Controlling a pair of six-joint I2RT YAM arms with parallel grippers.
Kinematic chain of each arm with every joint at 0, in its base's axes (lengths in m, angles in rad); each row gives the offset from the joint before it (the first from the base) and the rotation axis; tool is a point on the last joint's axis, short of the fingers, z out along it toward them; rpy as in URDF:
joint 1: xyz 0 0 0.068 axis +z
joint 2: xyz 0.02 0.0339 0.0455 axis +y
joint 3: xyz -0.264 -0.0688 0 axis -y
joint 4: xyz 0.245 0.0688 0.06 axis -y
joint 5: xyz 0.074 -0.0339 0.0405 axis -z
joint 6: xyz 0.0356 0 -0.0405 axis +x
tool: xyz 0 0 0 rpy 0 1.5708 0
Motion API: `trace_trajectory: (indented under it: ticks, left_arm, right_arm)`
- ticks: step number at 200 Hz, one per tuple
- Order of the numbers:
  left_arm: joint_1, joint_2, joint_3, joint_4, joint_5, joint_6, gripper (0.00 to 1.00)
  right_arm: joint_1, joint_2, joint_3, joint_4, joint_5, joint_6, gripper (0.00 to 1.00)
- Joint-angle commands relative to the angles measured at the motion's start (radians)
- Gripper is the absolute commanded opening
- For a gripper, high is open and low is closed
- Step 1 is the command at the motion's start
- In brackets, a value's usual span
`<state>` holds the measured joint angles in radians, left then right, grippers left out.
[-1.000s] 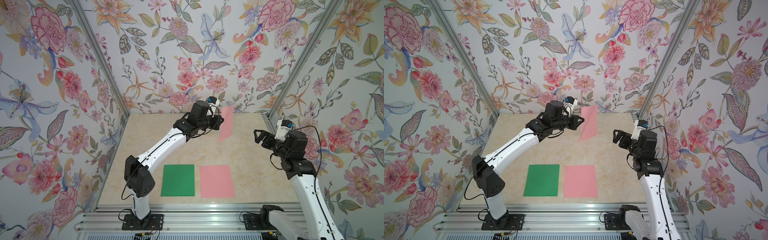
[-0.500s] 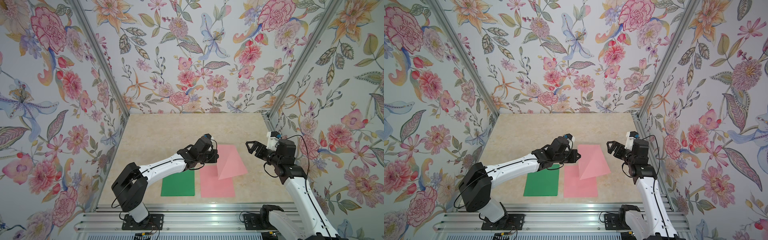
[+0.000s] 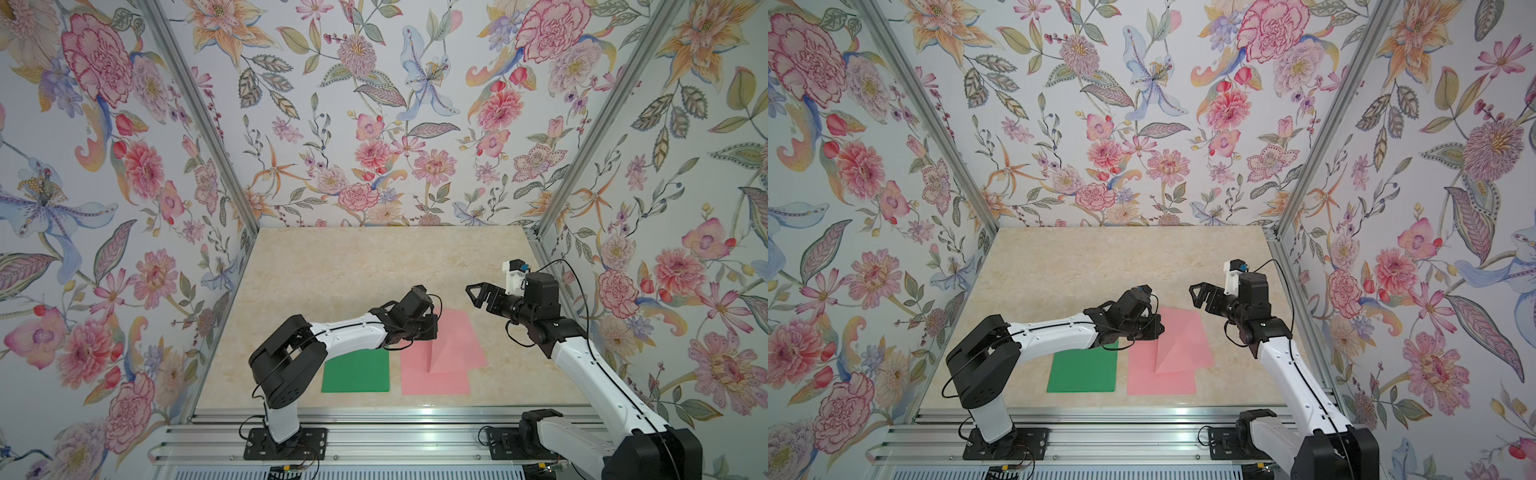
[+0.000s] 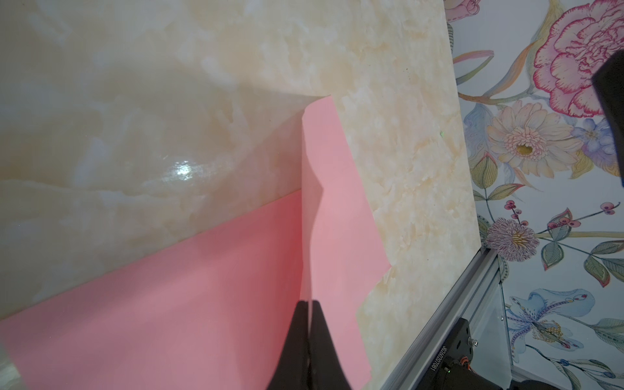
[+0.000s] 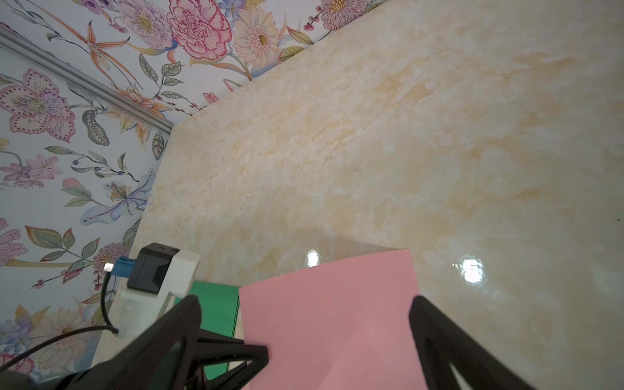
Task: Sort the scattered colored papers by color
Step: Place the colored paper.
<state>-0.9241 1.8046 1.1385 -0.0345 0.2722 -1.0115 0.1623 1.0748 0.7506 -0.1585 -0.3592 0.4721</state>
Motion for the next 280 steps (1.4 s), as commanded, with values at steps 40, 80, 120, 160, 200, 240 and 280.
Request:
trace_trajectory:
  ticks: [40,80,120,160,200,240,280]
  left_arm:
    - [-0.011,-0.063,-0.046,-0.008,0.081,0.004,0.00]
    - [-0.013,-0.093,-0.073,-0.022,0.105,0.010,0.00]
    - [-0.012,-0.088,-0.076,-0.055,0.118,0.032,0.00]
    - [-0.009,-0.084,-0.081,-0.092,0.154,0.060,0.00]
    - [0.007,-0.091,-0.079,-0.143,0.149,0.096,0.00]
    - [0.023,-0.121,-0.091,-0.160,0.131,0.102,0.00]
    - [0.032,-0.161,-0.119,-0.169,0.105,0.100,0.00]
  right_arm:
    - [0.061,0.008,-0.093,0.068,0.031,0.034,1.00]
    - [0.077,0.020,-0.137,0.103,0.027,0.053,1.00]
    - [0.102,0.040,-0.133,0.111,0.020,0.053,1.00]
    - [0.123,0.030,-0.149,0.125,0.006,0.078,1.00]
    - [0.175,0.020,-0.201,0.162,0.001,0.121,1.00]
    - [0.219,0.019,-0.226,0.173,0.023,0.132,1.00]
    - [0.241,0.013,-0.241,0.171,0.039,0.131,1.00]
